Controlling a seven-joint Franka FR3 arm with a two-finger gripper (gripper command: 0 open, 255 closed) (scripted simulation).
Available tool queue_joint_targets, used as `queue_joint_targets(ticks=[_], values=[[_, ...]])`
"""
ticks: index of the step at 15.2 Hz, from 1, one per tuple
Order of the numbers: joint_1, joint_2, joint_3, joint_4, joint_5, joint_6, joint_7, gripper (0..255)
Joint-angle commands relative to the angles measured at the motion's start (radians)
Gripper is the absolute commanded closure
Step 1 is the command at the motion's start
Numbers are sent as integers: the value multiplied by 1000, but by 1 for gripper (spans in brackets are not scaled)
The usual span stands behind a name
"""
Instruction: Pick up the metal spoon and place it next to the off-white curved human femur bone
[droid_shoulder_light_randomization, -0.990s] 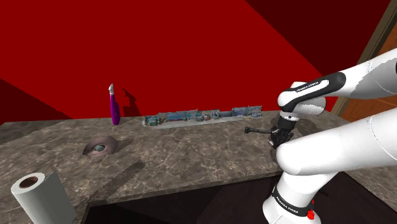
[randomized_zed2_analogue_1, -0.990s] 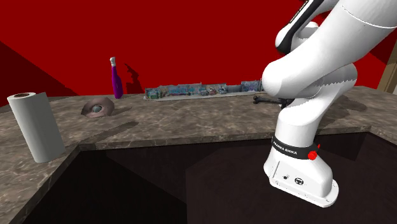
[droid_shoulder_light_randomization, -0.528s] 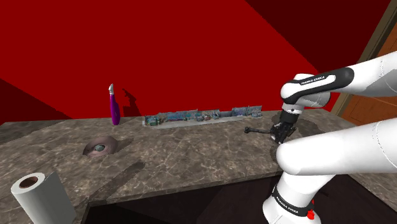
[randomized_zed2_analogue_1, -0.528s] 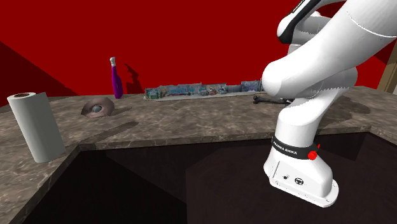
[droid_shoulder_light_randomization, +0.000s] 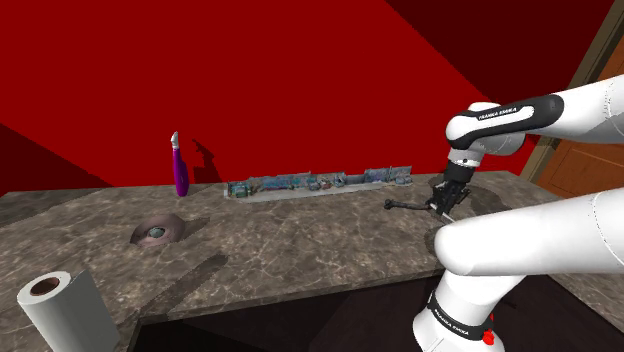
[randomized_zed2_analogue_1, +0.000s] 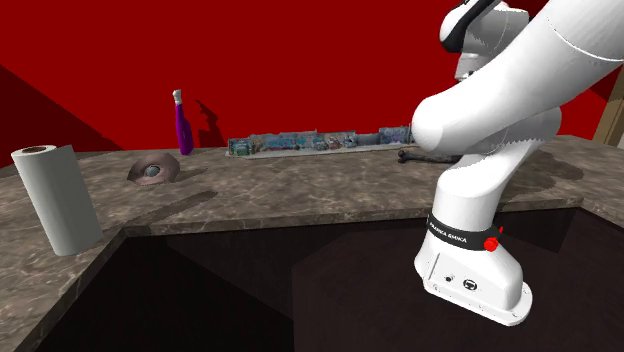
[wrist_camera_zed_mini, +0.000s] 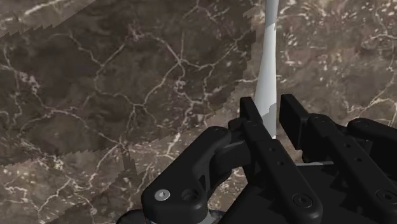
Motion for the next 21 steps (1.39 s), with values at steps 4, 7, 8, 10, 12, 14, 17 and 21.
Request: queue_joint_targets(ticks=[4,7,8,10,12,14,17,21], values=[[82,226,-94,173,45,64,-82,255],[133,362,-157,286,100,86,-150,255],[150,408,-177,325,124,90,-176,255],[180,504,-218,405,180,94,-234,255],[203,605,-255,489,250,90,-300,255],[212,714,-284,578,332,77,-372,255],[185,880,-296,722,460,38,-477,255],[89,1083,-263,935,597,-43,-575,255]])
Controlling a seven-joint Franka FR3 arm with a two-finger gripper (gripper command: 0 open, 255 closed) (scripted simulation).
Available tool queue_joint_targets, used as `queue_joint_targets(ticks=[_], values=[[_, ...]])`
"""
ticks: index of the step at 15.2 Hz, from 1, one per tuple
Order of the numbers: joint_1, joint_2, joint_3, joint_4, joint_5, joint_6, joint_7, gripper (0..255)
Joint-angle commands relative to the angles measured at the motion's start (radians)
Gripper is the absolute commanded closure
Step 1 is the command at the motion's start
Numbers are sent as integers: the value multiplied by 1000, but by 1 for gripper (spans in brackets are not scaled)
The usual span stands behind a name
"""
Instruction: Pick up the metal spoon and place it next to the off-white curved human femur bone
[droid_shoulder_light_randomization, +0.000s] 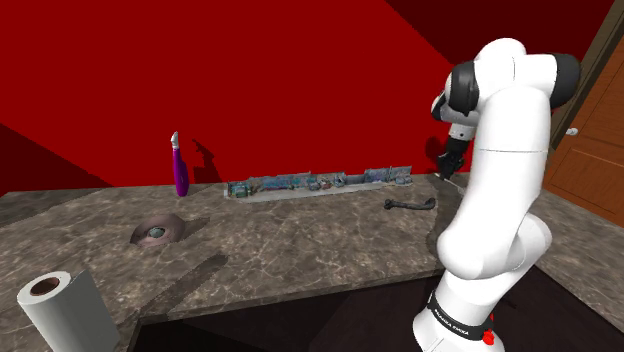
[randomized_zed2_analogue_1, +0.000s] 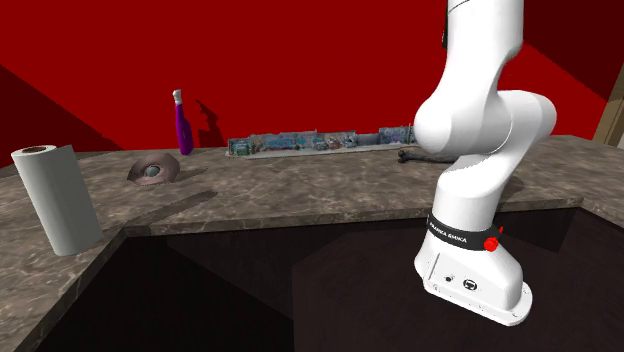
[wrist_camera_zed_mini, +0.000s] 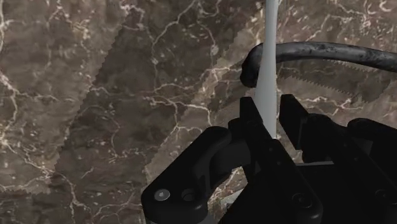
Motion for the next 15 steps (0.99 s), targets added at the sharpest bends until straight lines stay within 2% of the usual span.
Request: queue_joint_targets(ticks=[1,6,9,10,15], values=[[-57,102,21,109,66,-38,-45,255],[-219,328,85,438,171,-172,-83,255],[-334,474,128,692,219,-274,-74,255],[-354,497,135,735,225,-291,-70,255],[-346,512,142,690,235,-236,-80,255]])
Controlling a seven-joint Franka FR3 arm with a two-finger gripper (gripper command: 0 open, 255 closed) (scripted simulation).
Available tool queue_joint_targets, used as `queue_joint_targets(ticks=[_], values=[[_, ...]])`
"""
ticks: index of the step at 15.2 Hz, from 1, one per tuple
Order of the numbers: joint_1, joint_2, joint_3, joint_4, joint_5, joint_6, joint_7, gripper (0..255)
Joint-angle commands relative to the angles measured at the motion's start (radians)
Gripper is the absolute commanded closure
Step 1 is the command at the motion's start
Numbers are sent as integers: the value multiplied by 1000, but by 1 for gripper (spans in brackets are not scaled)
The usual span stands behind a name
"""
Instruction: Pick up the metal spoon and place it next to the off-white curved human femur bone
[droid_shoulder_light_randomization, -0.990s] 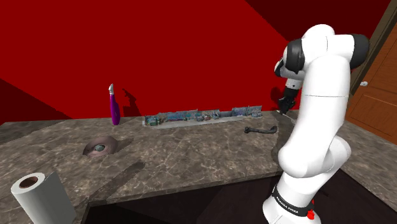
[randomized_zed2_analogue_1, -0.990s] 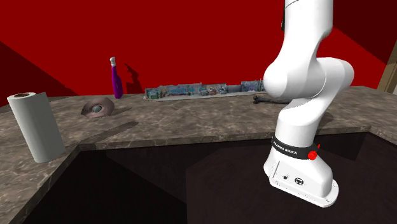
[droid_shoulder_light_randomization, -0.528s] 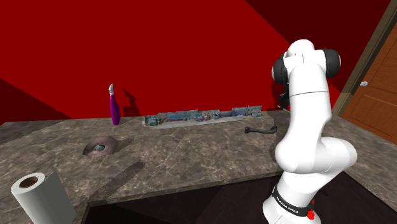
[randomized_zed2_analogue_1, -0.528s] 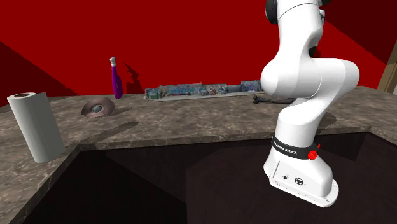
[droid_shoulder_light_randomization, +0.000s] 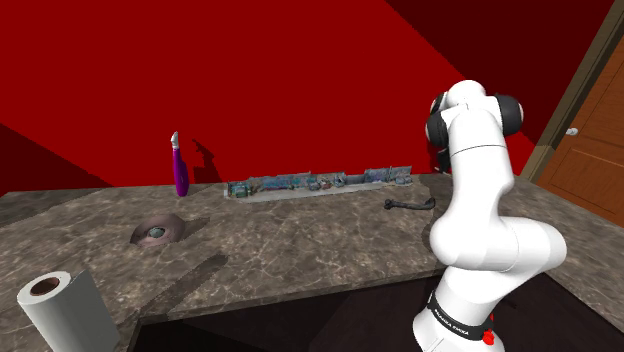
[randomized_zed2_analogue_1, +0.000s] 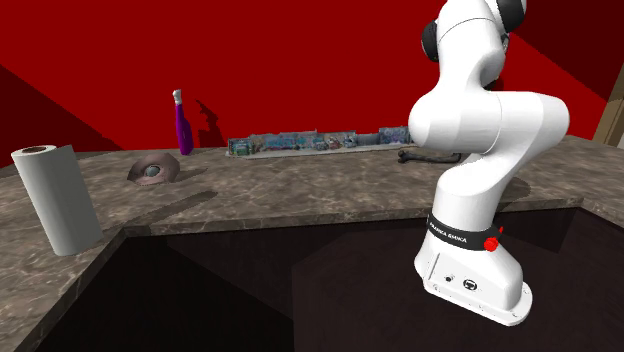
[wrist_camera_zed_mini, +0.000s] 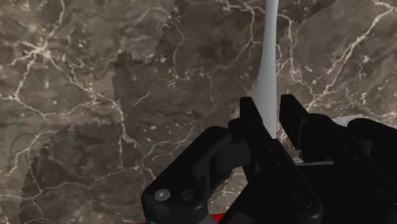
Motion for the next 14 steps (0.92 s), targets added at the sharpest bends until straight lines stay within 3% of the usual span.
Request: queue_joint_targets(ticks=[1,14], values=[[-1,10,4,-10,5,18,-4,255],[2,75,30,-80,40,143,-28,255]])
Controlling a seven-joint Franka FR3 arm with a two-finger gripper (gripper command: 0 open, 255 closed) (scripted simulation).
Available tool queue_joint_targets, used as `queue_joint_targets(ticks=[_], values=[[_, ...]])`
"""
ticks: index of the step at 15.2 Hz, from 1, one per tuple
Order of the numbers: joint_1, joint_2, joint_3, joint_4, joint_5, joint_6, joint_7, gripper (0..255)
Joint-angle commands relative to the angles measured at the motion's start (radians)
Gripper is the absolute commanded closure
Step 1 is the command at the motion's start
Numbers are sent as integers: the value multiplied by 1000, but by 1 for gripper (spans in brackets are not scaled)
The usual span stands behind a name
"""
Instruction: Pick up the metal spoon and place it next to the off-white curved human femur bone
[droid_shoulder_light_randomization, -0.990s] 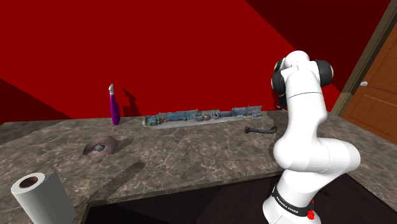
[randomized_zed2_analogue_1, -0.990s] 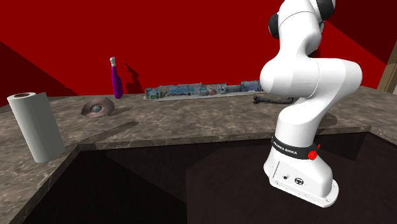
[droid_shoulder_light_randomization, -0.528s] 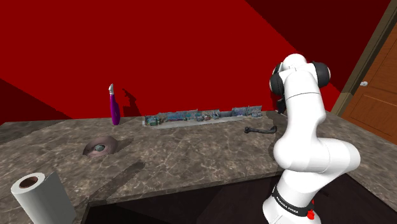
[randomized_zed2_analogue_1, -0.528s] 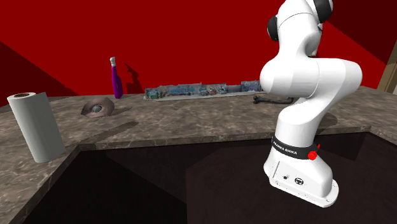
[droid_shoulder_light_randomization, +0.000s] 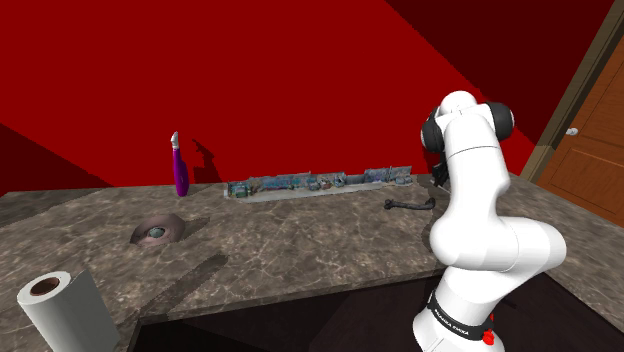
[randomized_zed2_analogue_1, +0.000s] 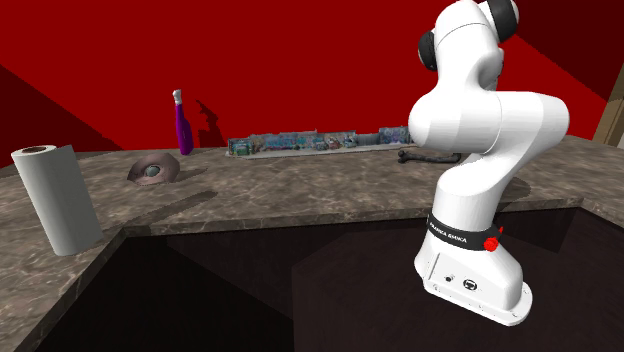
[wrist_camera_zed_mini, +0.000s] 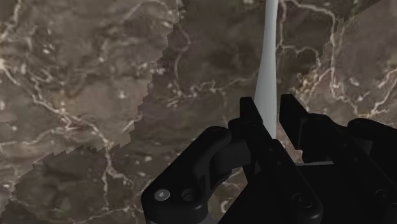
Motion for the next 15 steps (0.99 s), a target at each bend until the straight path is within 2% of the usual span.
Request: queue_joint_targets(ticks=[1,9,10,15], values=[[0,15,6,-12,8,25,-5,255],[0,15,6,-12,8,25,-5,255],[0,15,6,-12,8,25,-5,0],[0,15,6,-12,8,25,-5,0]])
